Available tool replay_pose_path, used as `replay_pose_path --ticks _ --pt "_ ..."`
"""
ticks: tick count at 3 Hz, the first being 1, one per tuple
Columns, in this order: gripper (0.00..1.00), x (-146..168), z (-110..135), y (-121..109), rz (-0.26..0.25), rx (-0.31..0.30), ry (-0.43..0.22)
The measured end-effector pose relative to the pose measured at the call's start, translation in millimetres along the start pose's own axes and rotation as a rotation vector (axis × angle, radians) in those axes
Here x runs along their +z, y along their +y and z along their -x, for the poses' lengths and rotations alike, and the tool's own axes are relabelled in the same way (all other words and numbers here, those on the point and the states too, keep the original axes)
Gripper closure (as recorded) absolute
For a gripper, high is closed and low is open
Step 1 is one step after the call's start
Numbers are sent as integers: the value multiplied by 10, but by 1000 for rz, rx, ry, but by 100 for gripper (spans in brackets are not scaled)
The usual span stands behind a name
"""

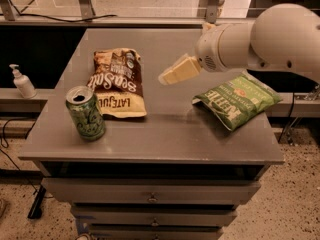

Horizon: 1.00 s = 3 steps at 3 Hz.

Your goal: Move brown chip bag near green can

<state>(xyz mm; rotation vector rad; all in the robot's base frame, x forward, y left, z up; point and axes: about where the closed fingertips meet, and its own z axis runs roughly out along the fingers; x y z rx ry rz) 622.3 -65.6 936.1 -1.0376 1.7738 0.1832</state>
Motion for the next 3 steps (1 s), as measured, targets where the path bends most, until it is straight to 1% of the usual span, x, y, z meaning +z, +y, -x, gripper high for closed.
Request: replay_pose_path --ticks 1,2,3 --pt "0 -36 179 -47 -20 -93 -11" --pt "0 -98 636 -228 -73 -280 -52" --pt "0 -325 1147 -526 -207 -484 -129"
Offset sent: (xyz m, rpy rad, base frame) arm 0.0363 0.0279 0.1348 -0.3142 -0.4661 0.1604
